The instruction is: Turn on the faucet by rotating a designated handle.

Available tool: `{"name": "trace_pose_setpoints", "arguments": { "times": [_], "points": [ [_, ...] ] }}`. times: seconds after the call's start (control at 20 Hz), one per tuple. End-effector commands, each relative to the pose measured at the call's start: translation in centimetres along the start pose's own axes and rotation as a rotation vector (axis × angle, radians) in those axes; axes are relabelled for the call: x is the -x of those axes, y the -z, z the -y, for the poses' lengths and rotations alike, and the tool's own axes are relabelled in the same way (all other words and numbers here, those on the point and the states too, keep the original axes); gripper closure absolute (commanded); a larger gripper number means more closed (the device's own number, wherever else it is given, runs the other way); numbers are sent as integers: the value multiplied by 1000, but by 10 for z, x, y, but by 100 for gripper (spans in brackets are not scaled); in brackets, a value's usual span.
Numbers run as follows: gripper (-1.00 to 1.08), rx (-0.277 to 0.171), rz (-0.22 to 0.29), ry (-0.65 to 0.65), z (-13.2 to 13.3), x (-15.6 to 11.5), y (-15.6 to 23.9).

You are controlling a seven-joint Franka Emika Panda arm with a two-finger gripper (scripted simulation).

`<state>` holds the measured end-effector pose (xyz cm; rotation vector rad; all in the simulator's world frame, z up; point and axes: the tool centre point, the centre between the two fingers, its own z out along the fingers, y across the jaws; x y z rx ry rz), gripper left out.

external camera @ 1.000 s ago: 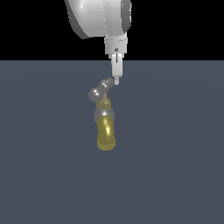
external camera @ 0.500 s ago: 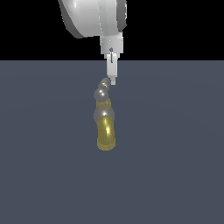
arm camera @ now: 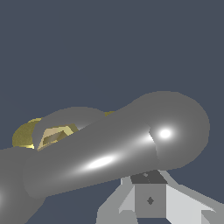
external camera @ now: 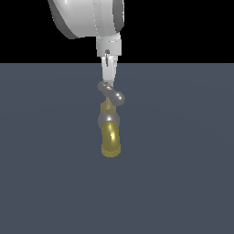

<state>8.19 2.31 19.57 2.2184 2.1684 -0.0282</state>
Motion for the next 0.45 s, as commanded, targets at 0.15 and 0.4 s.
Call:
{"name": "trace_pose_setpoints", "arguments": {
  "times": [0.15,0.4],
  "points": [
    [108,-12,-35,93,26,-84,4],
    [108,-13,-41,109,38,-108,6]
  ]
}}
